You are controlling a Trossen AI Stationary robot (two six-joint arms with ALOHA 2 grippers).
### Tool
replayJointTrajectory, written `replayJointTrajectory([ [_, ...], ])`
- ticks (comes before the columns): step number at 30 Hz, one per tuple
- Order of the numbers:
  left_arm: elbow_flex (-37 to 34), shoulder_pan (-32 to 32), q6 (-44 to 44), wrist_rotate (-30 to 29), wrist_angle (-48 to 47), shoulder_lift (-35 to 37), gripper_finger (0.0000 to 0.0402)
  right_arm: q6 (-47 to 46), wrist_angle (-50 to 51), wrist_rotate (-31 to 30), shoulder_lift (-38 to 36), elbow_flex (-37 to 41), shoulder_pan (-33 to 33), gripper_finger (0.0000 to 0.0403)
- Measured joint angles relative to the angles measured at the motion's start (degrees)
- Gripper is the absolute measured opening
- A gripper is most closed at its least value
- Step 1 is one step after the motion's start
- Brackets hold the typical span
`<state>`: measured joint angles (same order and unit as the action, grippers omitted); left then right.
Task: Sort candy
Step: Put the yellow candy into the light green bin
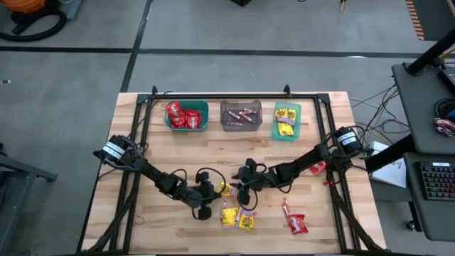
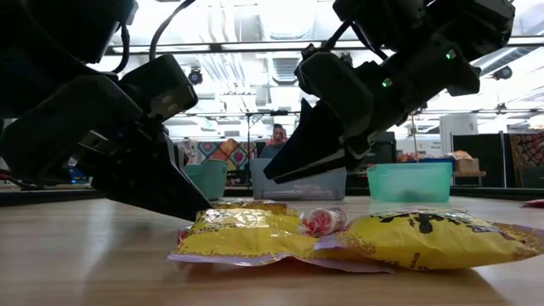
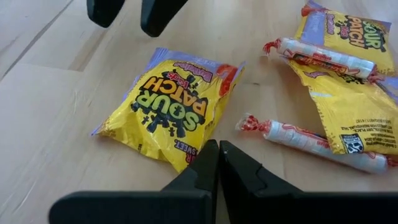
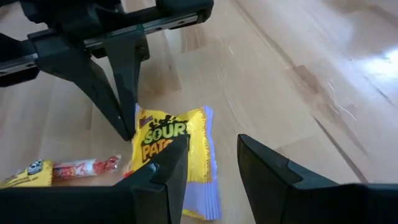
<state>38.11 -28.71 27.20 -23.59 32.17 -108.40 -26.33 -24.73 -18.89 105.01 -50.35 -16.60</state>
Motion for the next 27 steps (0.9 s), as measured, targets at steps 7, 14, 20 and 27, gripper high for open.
replayJointTrajectory([
  [7,0.09,0.02,0.13,-0.97,0.37,-0.10,0.0000,-0.13,-0.04,2.61,0.00,0.00,-0.02,0.0130],
  [14,0.09,0.02,0.15,-1.26,1.08,-0.13,0.0000,0.21,-0.37,2.60,0.13,0.00,-0.15,0.0130],
  [20,0.11,-0.13,-1.07,-1.40,3.45,0.29,0.0000,3.67,-1.11,2.86,0.16,0.00,-0.79,0.0130],
  [27,0.11,-0.38,-1.21,-1.43,4.07,1.35,0.0000,3.81,-1.23,2.84,0.17,0.00,-0.72,0.0130],
])
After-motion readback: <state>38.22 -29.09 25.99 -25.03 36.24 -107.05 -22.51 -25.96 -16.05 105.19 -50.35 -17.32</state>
